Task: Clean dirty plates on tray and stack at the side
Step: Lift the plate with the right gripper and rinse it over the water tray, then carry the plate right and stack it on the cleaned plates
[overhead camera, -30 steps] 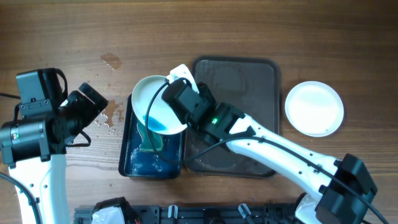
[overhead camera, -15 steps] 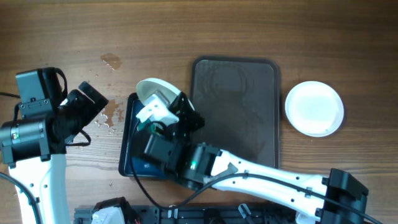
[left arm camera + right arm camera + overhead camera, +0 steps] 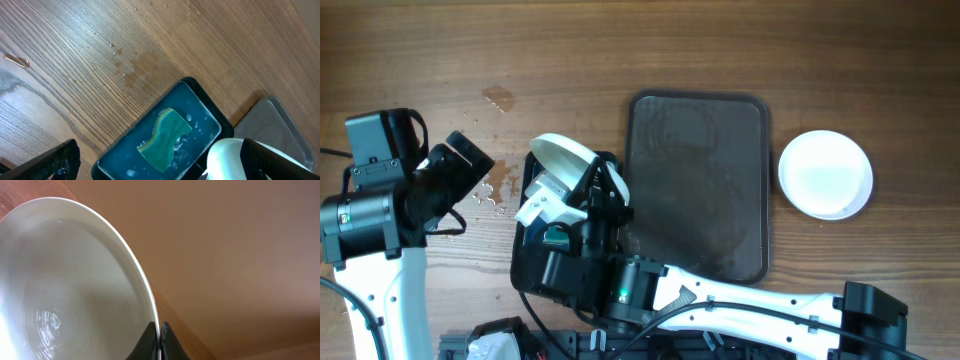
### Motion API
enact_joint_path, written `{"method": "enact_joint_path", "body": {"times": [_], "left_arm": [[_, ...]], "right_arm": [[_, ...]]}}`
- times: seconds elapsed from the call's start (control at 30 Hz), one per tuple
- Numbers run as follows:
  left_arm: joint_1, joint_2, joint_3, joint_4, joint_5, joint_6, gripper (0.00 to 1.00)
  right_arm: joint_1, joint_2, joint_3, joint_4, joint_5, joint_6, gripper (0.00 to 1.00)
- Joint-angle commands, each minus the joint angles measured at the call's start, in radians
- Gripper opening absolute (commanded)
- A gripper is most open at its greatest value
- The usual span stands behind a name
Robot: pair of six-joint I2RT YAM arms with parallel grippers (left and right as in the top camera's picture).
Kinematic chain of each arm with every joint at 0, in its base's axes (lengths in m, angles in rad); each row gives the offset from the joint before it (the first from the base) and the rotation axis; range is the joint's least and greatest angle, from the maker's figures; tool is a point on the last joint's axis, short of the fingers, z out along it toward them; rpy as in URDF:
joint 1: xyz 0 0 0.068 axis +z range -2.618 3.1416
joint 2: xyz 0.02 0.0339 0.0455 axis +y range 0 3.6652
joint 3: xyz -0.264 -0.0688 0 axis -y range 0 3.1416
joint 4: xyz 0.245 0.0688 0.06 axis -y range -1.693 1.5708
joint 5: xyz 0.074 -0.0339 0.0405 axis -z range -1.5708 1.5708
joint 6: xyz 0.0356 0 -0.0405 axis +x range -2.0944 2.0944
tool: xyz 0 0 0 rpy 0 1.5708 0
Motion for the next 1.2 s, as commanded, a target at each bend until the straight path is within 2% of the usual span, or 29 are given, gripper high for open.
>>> {"method": "enact_joint_path", "body": {"times": [0.0,0.47,0.57,0.63,0.67,0.73,0.8,0.87,0.97,1.0,1.03,1.17], "left_arm": [[0.008,0.005,0.013,0.004,0.001,0.005,1.00],[0.008,0.006,0.013,0.004,0.001,0.005,1.00],[0.008,0.006,0.013,0.004,0.001,0.005,1.00],[0.008,0.005,0.013,0.004,0.001,0.005,1.00],[0.008,0.005,0.013,0.004,0.001,0.005,1.00],[0.008,0.005,0.013,0.004,0.001,0.005,1.00],[0.008,0.006,0.013,0.004,0.001,0.005,1.00],[0.008,0.006,0.013,0.004,0.001,0.005,1.00],[0.008,0.005,0.013,0.004,0.001,0.005,1.00],[0.008,0.006,0.013,0.004,0.001,0.005,1.00],[0.008,0.006,0.013,0.004,0.001,0.005,1.00],[0.008,0.006,0.013,0.004,0.001,0.005,1.00]], "right_arm": [[0.002,-0.017,0.020,0.009,0.036,-0.013,0.04],[-0.004,-0.017,0.019,0.031,0.035,-0.012,0.04],[-0.049,-0.017,0.018,0.031,0.035,0.056,0.04],[-0.138,-0.017,0.016,-0.062,-0.074,0.299,0.04],[-0.187,-0.017,0.016,-0.126,-0.234,0.389,0.04],[-0.317,-0.017,0.018,-0.219,-0.733,0.530,0.04],[-0.438,-0.050,0.024,-0.230,-1.125,0.542,0.04],[-0.580,-0.140,0.024,-0.213,-1.401,0.569,0.04],[-0.808,-0.283,0.024,-0.232,-1.550,0.653,0.04],[-0.907,-0.326,0.024,-0.259,-1.556,0.679,0.04],[-1.070,-0.372,0.023,-0.320,-1.556,0.706,0.04],[-1.482,-0.362,0.006,-0.544,-1.568,0.727,0.04]]}}
